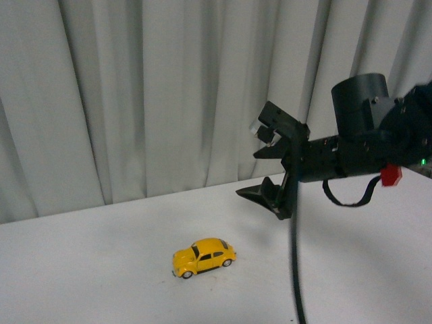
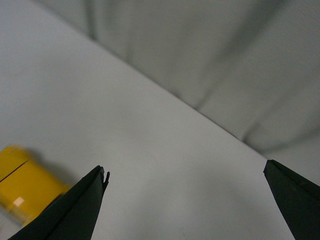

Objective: Wind up and store yellow beetle toy

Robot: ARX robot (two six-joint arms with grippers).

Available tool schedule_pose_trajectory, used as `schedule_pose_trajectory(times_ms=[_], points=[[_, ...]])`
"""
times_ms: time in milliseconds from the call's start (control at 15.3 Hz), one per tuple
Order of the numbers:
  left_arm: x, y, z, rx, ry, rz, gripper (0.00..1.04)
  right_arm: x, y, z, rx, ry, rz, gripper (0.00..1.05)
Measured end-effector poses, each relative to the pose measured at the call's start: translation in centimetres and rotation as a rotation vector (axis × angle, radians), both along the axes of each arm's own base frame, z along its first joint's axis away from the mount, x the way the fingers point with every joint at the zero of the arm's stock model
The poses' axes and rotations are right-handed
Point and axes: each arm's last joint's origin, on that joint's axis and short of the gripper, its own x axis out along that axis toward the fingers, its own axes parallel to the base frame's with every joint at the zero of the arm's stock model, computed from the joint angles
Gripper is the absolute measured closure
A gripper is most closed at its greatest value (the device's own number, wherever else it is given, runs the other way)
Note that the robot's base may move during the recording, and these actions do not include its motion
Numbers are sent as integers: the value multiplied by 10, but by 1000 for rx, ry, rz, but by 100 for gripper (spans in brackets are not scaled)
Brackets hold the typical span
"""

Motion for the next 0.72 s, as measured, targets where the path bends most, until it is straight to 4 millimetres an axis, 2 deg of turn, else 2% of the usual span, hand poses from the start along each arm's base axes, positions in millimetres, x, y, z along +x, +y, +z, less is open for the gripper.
schedule_pose_trajectory(times_ms=[66, 131, 197, 262, 328, 393, 459, 524, 590, 721], points=[[0, 0, 0, 0, -1, 2, 7, 3, -4, -13, 129, -36, -235, 7], [0, 0, 0, 0, 0, 3, 7, 12, -17, -16, 283, -116, -397, 7], [0, 0, 0, 0, 0, 2, 7, 20, -29, -6, 454, -175, -431, 7], [0, 0, 0, 0, 0, 2, 7, 34, -48, 21, 597, -231, -388, 7], [0, 0, 0, 0, 0, 2, 7, 45, -61, 42, 652, -240, -326, 7], [0, 0, 0, 0, 0, 2, 7, 55, -67, 51, 664, -214, -260, 7], [0, 0, 0, 0, 0, 2, 7, 63, -66, 51, 664, -160, -165, 7], [0, 0, 0, 0, -1, 2, 7, 77, -56, 44, 641, -25, -11, 7], [0, 0, 0, 0, 0, 2, 7, 88, -49, 44, 591, 44, 106, 7], [0, 0, 0, 0, 0, 2, 7, 104, -33, 65, 474, 125, 320, 7]])
